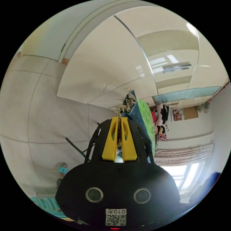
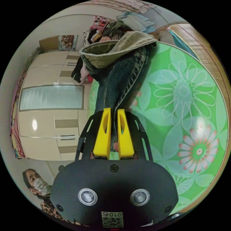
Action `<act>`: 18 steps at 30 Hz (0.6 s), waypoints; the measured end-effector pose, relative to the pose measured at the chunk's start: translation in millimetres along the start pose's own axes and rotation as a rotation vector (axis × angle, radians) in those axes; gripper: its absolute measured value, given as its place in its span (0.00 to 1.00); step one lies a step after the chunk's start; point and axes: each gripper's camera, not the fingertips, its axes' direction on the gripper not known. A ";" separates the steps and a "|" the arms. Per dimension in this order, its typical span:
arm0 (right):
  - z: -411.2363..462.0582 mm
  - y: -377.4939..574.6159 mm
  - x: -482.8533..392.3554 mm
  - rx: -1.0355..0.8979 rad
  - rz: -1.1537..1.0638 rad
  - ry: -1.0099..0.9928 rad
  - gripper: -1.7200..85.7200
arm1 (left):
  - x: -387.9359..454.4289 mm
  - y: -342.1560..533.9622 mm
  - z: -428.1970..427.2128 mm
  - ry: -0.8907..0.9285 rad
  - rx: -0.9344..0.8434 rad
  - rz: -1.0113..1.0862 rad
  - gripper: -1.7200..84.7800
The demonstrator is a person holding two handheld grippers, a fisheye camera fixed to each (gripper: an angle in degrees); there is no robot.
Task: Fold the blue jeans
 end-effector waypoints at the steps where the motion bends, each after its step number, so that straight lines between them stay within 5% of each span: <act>1: 3.7 8.6 -4.4 -0.033 -0.015 0.006 0.07 | -0.6 -10.3 -12.0 -0.030 0.042 -0.022 0.02; 6: 46.5 113.5 -31.6 -0.303 -0.069 -0.065 0.06 | 19.6 -31.8 -39.6 -0.028 0.136 -0.072 0.02; 14: 46.7 228.2 -34.0 -0.494 -0.034 -0.100 0.05 | 95.1 25.7 -19.8 -0.303 0.132 0.101 0.02; 18: 24.8 269.2 -34.4 -0.654 -0.089 -0.083 0.07 | 169.7 93.0 17.9 -0.289 0.015 0.411 0.02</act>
